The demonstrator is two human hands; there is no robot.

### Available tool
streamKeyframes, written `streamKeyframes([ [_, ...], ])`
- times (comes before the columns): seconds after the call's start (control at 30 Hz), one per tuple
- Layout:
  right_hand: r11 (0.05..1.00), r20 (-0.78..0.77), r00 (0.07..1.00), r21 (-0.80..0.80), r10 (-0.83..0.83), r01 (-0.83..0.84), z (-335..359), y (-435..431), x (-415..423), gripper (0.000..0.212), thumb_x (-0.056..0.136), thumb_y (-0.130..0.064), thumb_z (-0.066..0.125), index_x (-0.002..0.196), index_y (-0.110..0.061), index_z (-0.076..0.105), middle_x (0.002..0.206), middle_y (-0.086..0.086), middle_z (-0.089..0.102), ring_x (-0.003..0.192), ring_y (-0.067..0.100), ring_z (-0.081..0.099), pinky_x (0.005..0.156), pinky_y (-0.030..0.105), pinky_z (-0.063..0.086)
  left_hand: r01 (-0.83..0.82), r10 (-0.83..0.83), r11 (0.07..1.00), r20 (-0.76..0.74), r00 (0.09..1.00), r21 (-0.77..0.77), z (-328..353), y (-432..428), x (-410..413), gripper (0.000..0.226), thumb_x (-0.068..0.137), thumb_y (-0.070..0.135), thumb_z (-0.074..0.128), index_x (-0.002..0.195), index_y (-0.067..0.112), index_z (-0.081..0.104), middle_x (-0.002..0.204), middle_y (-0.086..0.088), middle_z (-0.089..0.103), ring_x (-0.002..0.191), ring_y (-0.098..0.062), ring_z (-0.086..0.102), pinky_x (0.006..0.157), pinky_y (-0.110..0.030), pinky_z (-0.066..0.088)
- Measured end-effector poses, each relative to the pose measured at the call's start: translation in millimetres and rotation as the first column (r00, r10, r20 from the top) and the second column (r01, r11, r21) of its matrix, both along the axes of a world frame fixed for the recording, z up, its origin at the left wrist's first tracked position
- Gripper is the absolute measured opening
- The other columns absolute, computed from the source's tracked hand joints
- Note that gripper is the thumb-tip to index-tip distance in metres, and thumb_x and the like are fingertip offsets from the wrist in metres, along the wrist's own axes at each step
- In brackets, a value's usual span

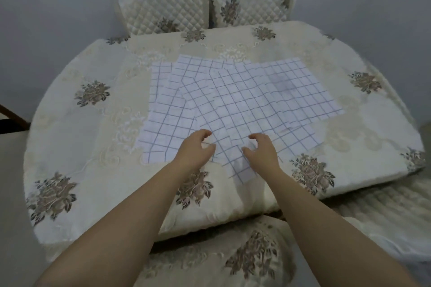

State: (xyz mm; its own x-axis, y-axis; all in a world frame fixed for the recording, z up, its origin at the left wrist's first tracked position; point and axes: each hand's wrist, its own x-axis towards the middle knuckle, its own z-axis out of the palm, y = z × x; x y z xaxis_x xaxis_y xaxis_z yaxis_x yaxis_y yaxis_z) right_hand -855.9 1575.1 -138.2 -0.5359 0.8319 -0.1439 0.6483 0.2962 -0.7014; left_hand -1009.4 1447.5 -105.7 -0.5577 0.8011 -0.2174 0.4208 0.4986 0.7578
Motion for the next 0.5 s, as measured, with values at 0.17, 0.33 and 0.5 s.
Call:
streamKeyframes([
  [0.17, 0.988, 0.161, 0.978, 0.048, 0.134, -0.143, -25.1, 9.7, -26.9, 0.064, 0.089, -0.029, 0.061, 0.144, -0.009, 0.034, 0.158, 0.008, 0.019, 0.147, 0.020, 0.014, 0.115, 0.032, 0.021, 0.281, -0.314, 0.944, -0.210, 0.926, -0.176, -31.1, 32.5, -7.5, 0.065, 0.093, 0.027, 0.054, 0.150, 0.016, 0.025, 0.157, -0.003, 0.025, 0.143, -0.018, 0.024, 0.114, -0.031, 0.024],
  [0.33, 0.977, 0.232, 0.959, 0.099, 0.164, -0.191, -41.0, 16.3, -44.4, 0.067, 0.092, -0.032, 0.056, 0.147, -0.007, 0.027, 0.157, 0.009, 0.024, 0.147, 0.021, 0.016, 0.120, 0.031, 0.012, 0.363, -0.424, 0.903, -0.338, 0.840, -0.229, -50.9, 67.6, -3.7, 0.066, 0.094, 0.023, 0.049, 0.151, 0.010, 0.019, 0.160, -0.007, 0.017, 0.147, -0.018, 0.012, 0.117, -0.029, 0.010],
  [0.5, 0.951, 0.268, 0.954, 0.236, 0.135, -0.201, -48.3, 22.4, -50.6, 0.050, 0.098, -0.028, 0.043, 0.144, -0.009, 0.035, 0.155, 0.007, 0.031, 0.145, 0.018, 0.022, 0.117, 0.025, 0.013, 0.411, -0.487, 0.871, -0.363, 0.794, -0.269, -70.4, 88.1, 4.2, 0.057, 0.095, 0.022, 0.042, 0.149, 0.011, 0.028, 0.158, -0.005, 0.024, 0.147, -0.020, 0.015, 0.119, -0.038, 0.013],
])
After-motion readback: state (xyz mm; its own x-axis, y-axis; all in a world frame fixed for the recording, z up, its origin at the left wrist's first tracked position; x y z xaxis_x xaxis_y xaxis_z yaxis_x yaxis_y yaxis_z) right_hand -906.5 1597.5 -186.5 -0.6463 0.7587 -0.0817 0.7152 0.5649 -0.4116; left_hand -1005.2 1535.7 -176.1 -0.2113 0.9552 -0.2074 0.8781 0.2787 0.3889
